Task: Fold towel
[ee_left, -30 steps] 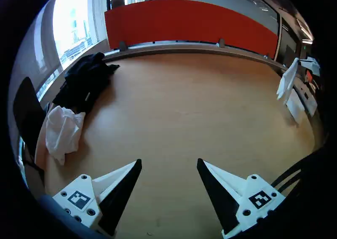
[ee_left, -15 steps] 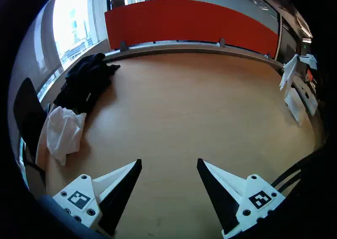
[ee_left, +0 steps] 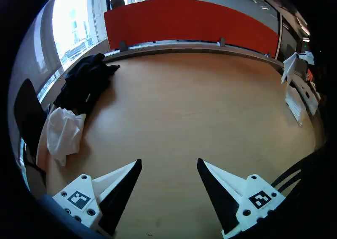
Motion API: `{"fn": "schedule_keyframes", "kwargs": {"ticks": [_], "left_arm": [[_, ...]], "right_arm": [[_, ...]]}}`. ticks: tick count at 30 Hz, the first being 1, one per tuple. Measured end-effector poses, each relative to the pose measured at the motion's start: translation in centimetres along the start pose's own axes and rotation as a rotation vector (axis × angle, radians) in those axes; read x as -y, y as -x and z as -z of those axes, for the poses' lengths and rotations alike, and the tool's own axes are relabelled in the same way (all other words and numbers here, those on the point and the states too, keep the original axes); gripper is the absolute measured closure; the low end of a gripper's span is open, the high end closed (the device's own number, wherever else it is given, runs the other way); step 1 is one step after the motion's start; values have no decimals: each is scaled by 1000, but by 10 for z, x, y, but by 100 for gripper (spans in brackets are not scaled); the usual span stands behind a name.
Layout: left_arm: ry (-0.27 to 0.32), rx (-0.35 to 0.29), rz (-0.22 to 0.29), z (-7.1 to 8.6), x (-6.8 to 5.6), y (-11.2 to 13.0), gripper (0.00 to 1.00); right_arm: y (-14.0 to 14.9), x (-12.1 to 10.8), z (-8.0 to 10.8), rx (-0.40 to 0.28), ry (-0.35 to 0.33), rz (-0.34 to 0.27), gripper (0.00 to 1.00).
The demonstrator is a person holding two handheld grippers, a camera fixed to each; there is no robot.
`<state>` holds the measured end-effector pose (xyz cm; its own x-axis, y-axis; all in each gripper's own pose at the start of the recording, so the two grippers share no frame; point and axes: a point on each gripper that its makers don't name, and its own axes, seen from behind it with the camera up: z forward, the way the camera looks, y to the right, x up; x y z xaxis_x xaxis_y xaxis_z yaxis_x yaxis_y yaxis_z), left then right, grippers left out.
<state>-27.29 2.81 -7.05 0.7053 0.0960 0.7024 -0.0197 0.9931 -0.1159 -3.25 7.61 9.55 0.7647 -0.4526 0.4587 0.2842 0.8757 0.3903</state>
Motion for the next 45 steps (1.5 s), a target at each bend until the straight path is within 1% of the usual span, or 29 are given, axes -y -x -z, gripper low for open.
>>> {"fn": "schedule_keyframes", "kwargs": {"ticks": [7, 13, 18, 24, 32, 41, 45], "left_arm": [[1, 2, -1, -2, -3, -1, 2], [0, 2, -6, -3, -4, -3, 2], [1, 2, -9, -3, -5, -5, 3], [3, 1, -14, -4, -7, -6, 3], [3, 2, -14, -3, -7, -5, 3], [2, 2, -17, -3, -6, -6, 3], [2, 2, -19, -3, -5, -7, 2]], "right_arm": [[4, -23, -3, 16, 26, -13, 94], [8, -33, -3, 24, 36, -17, 94], [7, -38, -4, 21, 40, -26, 94], [4, -44, -4, 18, 47, -22, 94], [6, -49, -6, 26, 52, -23, 94], [16, -48, -4, 40, 53, -31, 94], [23, -47, 1, 46, 57, -40, 94]]}}
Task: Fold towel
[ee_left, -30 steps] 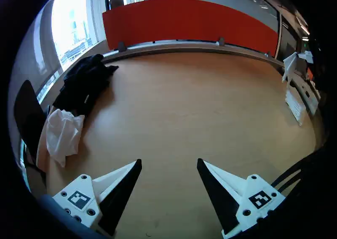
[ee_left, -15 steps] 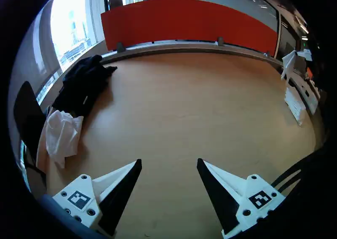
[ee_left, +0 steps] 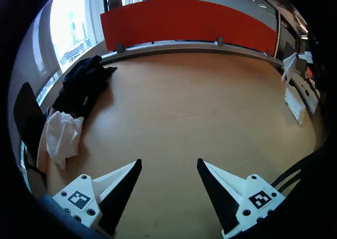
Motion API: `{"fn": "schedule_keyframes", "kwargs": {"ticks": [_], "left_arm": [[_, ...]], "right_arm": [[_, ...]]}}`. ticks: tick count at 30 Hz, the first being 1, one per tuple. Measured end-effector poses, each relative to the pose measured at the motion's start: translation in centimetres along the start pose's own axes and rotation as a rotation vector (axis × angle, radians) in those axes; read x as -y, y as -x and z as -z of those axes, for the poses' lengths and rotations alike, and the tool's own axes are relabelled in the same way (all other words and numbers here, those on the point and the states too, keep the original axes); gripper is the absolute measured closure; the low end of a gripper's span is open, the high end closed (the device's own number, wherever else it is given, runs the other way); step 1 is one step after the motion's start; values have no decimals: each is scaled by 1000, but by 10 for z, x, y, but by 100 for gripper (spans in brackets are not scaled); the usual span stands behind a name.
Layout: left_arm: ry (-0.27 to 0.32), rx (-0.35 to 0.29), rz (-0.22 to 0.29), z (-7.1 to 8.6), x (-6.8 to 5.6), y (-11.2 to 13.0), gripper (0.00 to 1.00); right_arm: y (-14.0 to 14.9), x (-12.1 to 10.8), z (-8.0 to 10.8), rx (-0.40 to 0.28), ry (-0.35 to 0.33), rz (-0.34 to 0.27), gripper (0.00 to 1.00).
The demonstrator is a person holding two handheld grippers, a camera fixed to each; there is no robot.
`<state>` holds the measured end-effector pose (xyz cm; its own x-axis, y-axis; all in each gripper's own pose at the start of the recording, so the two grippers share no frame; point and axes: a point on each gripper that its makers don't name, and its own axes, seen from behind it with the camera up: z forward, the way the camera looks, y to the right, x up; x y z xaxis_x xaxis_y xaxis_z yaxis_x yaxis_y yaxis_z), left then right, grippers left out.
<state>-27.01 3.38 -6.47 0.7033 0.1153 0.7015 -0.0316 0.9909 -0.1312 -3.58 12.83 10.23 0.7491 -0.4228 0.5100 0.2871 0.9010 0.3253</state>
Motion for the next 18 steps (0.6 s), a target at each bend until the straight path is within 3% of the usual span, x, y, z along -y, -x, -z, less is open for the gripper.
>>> {"fn": "schedule_keyframes", "kwargs": {"ticks": [9, 18], "left_arm": [[1, -1, -4, 1, 0, 0, 2], [10, 0, -14, 1, -5, 0, 3]], "right_arm": [[41, -6, 27, 46, 20, -36, 94], [125, -10, 54, 181, 43, -83, 94]]}}
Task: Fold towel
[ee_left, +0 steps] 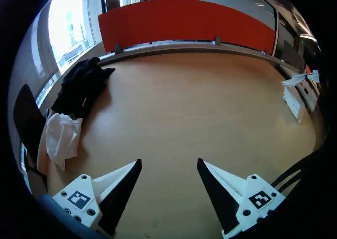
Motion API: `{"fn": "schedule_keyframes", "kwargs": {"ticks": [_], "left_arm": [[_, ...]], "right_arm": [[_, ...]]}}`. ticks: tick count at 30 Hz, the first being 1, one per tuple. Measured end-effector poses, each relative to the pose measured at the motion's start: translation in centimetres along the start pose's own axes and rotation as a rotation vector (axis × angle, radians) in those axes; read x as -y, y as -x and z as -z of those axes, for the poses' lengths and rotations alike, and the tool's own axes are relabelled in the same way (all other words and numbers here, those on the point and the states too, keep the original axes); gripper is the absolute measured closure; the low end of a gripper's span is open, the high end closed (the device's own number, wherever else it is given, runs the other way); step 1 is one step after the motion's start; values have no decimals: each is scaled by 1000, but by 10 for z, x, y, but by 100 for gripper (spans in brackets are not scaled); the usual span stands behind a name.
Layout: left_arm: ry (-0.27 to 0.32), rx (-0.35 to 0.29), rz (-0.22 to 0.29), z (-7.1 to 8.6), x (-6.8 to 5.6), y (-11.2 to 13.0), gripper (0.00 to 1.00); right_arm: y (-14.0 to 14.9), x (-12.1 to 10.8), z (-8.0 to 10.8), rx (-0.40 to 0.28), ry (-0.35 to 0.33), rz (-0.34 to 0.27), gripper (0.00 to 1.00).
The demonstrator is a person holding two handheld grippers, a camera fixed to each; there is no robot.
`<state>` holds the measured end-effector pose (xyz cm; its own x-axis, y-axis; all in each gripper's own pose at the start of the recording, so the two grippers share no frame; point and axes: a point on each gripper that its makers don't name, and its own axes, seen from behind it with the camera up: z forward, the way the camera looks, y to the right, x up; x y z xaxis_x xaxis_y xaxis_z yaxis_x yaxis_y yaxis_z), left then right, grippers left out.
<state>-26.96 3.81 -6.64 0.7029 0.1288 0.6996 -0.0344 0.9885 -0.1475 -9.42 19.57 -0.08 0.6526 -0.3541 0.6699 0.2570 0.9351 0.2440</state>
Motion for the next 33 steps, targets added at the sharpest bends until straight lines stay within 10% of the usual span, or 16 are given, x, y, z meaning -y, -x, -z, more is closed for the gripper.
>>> {"fn": "schedule_keyframes", "kwargs": {"ticks": [33], "left_arm": [[-7, 8, -11, 0, 1, 0, 3]], "right_arm": [[84, -18, -13, 168, 55, -91, 94]]}}
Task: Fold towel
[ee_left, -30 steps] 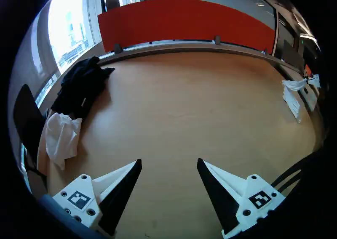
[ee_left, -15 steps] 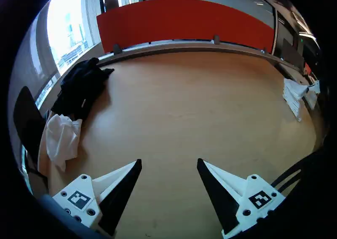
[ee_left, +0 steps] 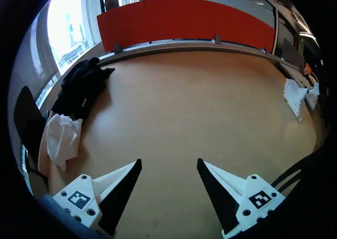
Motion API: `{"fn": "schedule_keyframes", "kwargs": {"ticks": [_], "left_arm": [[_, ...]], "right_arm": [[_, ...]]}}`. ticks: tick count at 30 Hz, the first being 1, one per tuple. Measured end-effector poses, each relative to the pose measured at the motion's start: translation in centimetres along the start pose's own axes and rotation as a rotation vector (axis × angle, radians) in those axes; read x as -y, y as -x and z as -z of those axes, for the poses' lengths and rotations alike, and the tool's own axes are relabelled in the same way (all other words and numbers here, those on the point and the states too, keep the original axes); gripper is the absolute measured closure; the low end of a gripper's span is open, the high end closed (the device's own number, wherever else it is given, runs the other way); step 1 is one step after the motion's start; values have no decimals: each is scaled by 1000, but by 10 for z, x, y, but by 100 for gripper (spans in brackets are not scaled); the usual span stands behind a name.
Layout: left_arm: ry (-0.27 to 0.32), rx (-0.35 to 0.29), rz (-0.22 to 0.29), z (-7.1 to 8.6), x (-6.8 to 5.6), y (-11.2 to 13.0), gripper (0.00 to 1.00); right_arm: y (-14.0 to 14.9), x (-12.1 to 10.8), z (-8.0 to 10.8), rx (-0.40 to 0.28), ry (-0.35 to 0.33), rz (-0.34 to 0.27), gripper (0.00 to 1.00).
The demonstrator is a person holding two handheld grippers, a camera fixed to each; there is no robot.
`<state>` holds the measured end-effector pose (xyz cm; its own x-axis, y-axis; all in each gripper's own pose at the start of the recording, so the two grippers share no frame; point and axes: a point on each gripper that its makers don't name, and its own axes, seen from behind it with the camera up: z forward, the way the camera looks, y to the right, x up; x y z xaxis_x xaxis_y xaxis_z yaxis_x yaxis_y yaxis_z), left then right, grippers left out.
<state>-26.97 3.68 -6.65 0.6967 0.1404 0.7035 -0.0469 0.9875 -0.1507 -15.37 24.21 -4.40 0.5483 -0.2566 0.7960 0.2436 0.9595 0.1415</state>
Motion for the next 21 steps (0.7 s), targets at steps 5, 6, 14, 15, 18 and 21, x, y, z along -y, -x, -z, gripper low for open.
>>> {"fn": "schedule_keyframes", "kwargs": {"ticks": [5, 6, 14, 15, 18, 21], "left_arm": [[0, 1, -3, -1, -1, 0, 3], [0, 2, -3, -1, -1, 0, 3], [-1, 4, -8, -2, 0, -1, 3], [-1, 3, -9, -2, 0, -1, 2], [-1, 3, -10, -2, 0, -2, 3], [-2, 3, -9, -1, 0, -1, 3]], "right_arm": [[4, -3, -3, 13, 15, -10, 94], [5, -4, -3, 15, 17, -12, 94], [10, -5, -7, 28, 24, -27, 94], [10, -5, -8, 30, 26, -28, 94], [13, -7, -8, 39, 37, -31, 89], [16, -10, -8, 49, 55, -35, 70]]}}
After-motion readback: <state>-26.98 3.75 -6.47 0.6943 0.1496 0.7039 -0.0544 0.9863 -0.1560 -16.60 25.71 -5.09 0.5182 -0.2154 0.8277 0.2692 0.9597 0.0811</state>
